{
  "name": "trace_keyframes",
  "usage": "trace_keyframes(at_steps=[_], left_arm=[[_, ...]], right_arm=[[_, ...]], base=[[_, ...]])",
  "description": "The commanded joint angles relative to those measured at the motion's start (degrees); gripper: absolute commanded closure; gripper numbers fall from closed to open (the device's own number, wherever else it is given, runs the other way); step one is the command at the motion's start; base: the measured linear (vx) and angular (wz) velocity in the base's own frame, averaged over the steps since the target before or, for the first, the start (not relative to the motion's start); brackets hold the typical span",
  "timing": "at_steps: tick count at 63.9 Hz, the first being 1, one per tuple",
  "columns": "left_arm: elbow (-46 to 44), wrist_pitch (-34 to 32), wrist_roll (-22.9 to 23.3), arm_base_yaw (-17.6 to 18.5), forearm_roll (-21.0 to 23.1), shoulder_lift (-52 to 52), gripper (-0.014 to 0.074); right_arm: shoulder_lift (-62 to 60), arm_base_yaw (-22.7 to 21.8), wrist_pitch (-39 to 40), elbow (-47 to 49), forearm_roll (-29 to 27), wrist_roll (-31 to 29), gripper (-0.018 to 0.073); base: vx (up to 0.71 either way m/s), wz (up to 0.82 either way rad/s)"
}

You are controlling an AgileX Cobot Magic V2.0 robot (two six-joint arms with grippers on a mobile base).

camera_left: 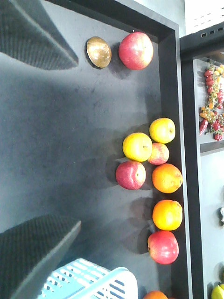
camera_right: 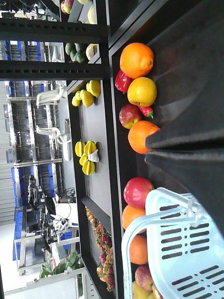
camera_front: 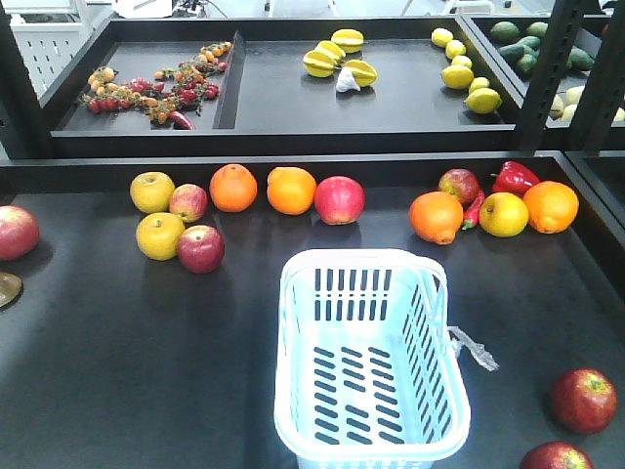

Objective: Pick three apples into basket with both arms

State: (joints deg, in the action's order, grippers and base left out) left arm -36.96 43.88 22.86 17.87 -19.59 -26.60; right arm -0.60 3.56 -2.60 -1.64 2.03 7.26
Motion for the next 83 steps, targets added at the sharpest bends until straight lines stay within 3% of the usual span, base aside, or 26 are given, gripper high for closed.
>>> trace_keyframes(at_steps=[1,15,27,45,55,83], left_arm=[[-1.38,-3.19,0.75,-0.14,-0.87,-0.30,0.0004],[-1.38,-3.13,0.75,-0.14,-0.84,-0.30,0.0004],[-1.38,-3.13,0.75,-0.09,-0.85,-0.30,0.0004],[-1.38,-3.13,0.75,-0.09,-0.85,-0.30,0.0004],[-1.38,-3.13,0.75,-0.09,-0.85,-0.30,0.0004],[-1.38,-3.07,0.75,-0.08,-0.85,-0.30,0.0004]], right_arm=[[-0.42,-0.12,5.47,-0.77,0.37,-0.63,0.0568],[-0.42,-0.12,3.40,1.85,-1.16,-0.57,0.0568],[2.56,-0.12,-10.58,12.60,-1.43,-0.57,0.0568],[19.22,-0.12,-34.64,30.42,0.95,-0.82,0.0568],[27.73,-0.12,-47.69,36.31,1.19,-3.89,0.0568],[37.49,-0.12,-52.38,37.09,3.27,-10.33,0.0557]], base=[[0.00,0.00],[0.00,0.00],[0.00,0.00],[0.00,0.00],[0.00,0.00],[0.00,0.00]])
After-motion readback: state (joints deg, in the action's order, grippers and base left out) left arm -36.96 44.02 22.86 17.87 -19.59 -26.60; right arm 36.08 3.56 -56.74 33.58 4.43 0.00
